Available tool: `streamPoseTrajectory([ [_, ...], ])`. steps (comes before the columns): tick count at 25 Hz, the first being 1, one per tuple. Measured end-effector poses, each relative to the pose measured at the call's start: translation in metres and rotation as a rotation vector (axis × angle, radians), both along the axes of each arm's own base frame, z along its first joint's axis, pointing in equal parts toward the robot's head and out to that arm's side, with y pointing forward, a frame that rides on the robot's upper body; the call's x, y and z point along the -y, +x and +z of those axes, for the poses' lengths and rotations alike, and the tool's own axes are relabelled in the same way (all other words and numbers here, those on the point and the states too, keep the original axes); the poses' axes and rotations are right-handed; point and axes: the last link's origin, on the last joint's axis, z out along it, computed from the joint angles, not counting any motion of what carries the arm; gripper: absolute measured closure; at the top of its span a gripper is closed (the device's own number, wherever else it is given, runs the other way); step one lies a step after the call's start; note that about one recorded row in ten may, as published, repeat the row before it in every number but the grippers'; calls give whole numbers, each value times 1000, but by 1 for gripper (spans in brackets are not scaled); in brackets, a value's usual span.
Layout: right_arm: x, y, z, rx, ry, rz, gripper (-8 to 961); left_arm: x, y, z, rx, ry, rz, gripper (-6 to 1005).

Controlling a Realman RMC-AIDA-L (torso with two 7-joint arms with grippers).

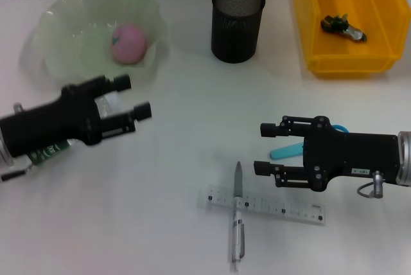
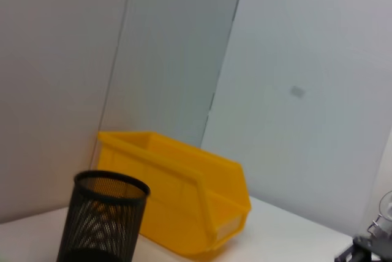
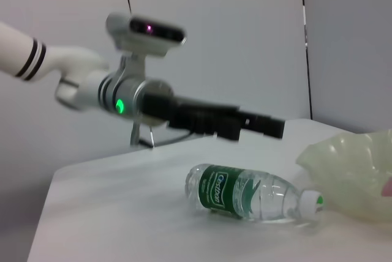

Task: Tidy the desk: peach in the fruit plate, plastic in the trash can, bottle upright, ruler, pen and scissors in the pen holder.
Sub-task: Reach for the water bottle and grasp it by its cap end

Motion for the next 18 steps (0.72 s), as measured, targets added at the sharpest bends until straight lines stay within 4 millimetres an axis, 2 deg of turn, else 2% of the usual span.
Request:
streamPoseTrajectory([
  [3,0,0,0,1,-2,-4,266,-25,17,28,-72,-79,41,202],
  [4,0,0,0,1,-2,-4,266,-25,17,28,-72,-79,41,202],
  [8,1,2,0,-2,4,-13,265,-45,31,51,-250,-163,105,202],
  [11,1,2,0,-2,4,-14,266,-54,37,58,-321,-180,134,202],
  [13,2,3,0,-2,4,-14,266,-65,43,67,-451,-193,175,202],
  [14,2,3,0,-2,4,-14,266,-65,43,67,-451,-193,175,202],
  [18,1,2,-2,0,8,-18,266,-82,51,74,-645,-220,215,202],
])
